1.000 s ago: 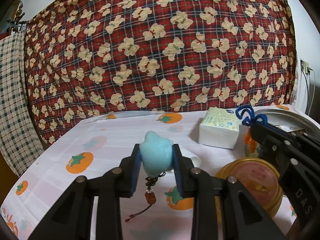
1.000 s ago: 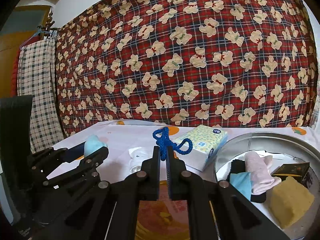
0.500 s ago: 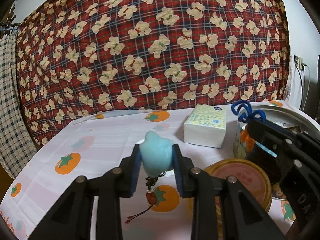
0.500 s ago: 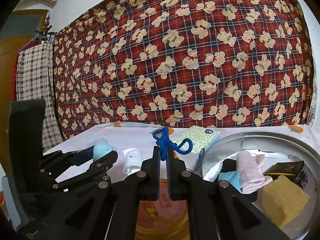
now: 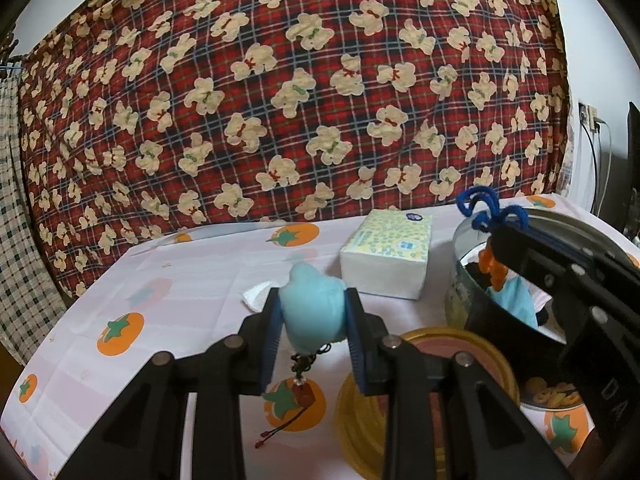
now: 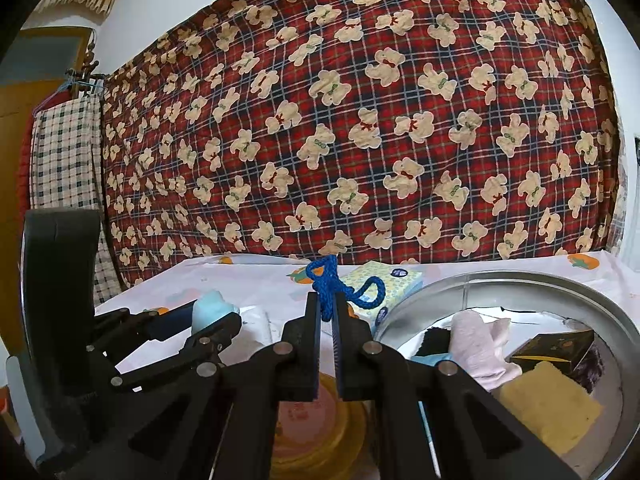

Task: Organize soft objects
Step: 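Lift and carry the pipe-cleaner figure and felt heart toward the metal bin, then open both tools over the bin to drop the heart and pipe-cleaner figure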

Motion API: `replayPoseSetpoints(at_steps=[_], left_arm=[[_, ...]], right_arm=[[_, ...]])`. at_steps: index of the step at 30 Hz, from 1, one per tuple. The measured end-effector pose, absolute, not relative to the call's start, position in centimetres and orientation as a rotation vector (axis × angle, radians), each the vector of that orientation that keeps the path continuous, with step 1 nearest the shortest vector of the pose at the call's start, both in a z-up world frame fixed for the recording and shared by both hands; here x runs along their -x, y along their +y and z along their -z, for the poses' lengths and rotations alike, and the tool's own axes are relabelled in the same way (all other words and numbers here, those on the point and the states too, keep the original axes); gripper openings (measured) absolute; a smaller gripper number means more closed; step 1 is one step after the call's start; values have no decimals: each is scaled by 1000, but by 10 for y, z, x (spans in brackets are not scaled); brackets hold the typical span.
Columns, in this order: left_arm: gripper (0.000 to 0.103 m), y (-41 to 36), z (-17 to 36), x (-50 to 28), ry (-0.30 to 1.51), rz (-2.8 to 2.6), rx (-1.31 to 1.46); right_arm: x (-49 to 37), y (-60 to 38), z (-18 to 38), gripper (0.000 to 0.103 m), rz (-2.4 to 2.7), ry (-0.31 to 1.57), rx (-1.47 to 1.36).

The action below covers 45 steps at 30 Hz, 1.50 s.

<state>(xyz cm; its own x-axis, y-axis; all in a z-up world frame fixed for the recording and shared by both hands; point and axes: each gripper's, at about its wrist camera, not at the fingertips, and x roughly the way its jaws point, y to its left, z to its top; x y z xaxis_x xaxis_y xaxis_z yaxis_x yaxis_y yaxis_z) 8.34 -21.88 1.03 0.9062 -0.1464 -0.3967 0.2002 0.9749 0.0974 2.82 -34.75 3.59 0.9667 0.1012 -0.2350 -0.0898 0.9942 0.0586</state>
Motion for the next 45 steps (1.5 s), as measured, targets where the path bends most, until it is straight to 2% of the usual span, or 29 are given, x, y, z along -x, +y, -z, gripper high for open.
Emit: replayPoseSetpoints(at_steps=[12, 25, 36, 45], left_arm=[[29, -246, -25, -86, 420, 232, -179], [29, -310, -35, -96, 577, 432, -212], [29, -343, -28, -102, 627, 480, -231], [29, -365, -51, -106, 615, 527, -224]], right_arm=[[-23, -381, -49, 7, -41, 227, -69], [-19, -462, -64, 6, 97, 308, -100], [-21, -506, -55, 6, 154, 380, -132], [-24, -526, -43, 6, 178, 438, -155]])
